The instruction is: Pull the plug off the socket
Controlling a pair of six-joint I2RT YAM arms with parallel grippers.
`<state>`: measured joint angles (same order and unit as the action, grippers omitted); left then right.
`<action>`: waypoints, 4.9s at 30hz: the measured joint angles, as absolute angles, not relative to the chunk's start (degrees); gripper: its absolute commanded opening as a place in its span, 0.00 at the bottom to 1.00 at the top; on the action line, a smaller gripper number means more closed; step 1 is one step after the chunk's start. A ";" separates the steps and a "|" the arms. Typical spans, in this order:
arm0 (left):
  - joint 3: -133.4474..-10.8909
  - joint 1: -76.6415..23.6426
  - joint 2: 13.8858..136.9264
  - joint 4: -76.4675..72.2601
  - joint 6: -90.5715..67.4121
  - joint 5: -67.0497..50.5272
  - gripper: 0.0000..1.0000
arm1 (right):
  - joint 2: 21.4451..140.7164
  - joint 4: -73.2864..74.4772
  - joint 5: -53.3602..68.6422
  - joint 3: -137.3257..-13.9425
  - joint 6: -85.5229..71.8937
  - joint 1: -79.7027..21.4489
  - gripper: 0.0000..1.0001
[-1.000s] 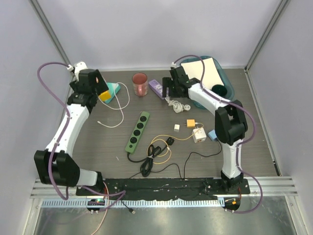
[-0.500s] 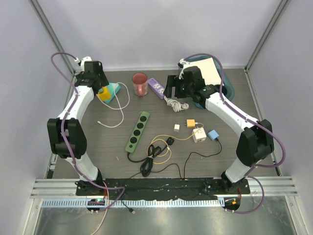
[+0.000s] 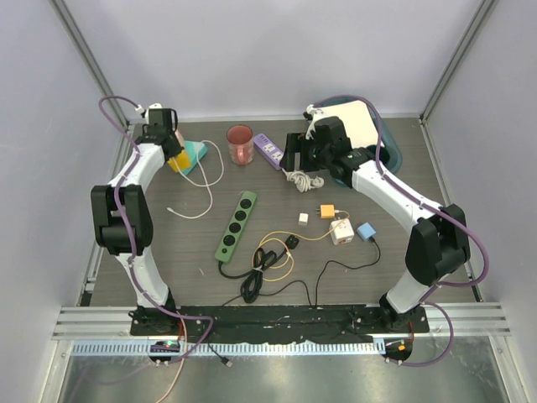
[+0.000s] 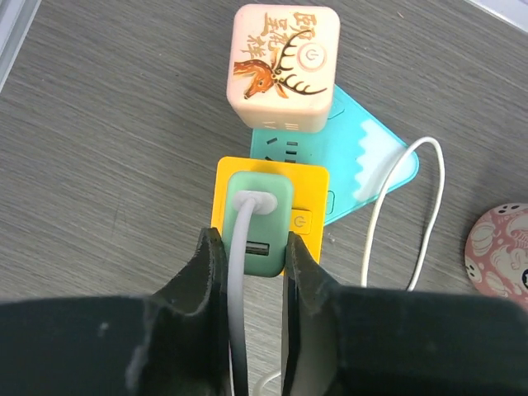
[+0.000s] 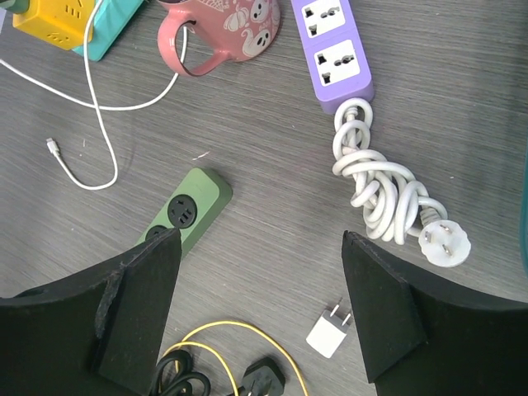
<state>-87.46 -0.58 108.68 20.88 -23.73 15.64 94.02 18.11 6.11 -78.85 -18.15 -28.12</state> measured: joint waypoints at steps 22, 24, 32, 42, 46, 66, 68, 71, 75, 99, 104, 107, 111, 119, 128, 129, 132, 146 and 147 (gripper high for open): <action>-62.00 -0.49 81.87 24.80 -28.01 7.68 0.00 | 95.35 3.01 15.99 -71.09 -34.44 -36.38 0.80; -58.94 -0.51 78.13 25.85 -28.82 7.01 0.00 | 97.73 1.69 15.40 -73.84 -37.19 -39.11 0.79; -49.21 -0.47 64.53 29.04 -29.82 4.91 0.00 | 114.37 -1.76 12.88 -88.25 -48.23 -47.11 0.75; -46.15 -0.47 61.23 28.97 -29.50 2.50 0.00 | 127.83 0.43 11.40 -100.49 -52.80 -52.12 0.74; -46.13 -0.45 61.23 28.75 -29.52 1.21 0.00 | 129.05 1.21 11.22 -101.82 -53.06 -52.88 0.74; -45.04 -0.38 61.36 29.26 -29.02 1.32 0.00 | 132.14 0.51 8.40 -102.37 -52.56 -54.28 0.55; -45.06 -0.40 61.41 29.32 -28.77 1.50 0.00 | 132.14 -1.76 8.23 -101.21 -52.42 -54.28 0.49; -45.15 -0.43 61.49 29.30 -28.38 1.65 0.00 | 132.14 -3.51 8.19 -100.82 -51.90 -54.30 0.46; -45.45 -0.40 61.60 29.67 -28.03 2.17 0.00 | 132.51 -4.62 7.88 -100.82 -51.03 -54.50 0.46; -52.03 -0.36 59.42 28.05 -24.99 5.58 0.00 | 134.93 -5.61 7.31 -103.37 -50.50 -55.02 0.45; -52.03 -0.36 59.13 28.14 -24.99 8.67 0.00 | 134.93 -5.54 7.33 -103.42 -50.50 -55.02 0.46; -52.03 -0.36 59.11 28.14 -25.06 10.02 0.00 | 134.91 -5.34 7.38 -103.61 -50.43 -55.02 0.49; -52.07 -0.36 59.07 28.27 -25.36 10.50 0.00 | 134.76 -4.47 7.79 -104.01 -49.65 -54.89 0.57; -52.27 -0.36 54.87 31.46 -27.88 8.19 0.00 | 134.74 0.34 12.71 -106.50 -48.12 -53.30 0.64; -49.98 -0.36 47.31 37.67 -32.42 7.92 0.00 | 133.38 2.98 14.63 -105.45 -47.57 -50.94 0.67; -48.82 -0.36 46.57 38.20 -33.45 8.16 0.00 | 132.57 3.01 14.70 -104.42 -47.55 -50.52 0.67; -45.04 -0.36 45.52 40.29 -37.54 9.93 0.00 | 129.80 2.98 14.85 -101.21 -47.51 -49.47 0.67; -37.78 -0.36 46.76 44.31 -48.99 18.57 0.62 | 120.70 0.54 14.13 -92.36 -46.41 -48.69 0.67; -37.78 -0.36 47.37 44.18 -49.10 18.72 0.67 | 120.57 0.43 14.13 -91.96 -46.41 -48.69 0.67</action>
<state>-37.78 -0.36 47.37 44.18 -49.10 18.72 120.57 0.43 14.13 -91.96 -46.41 -48.69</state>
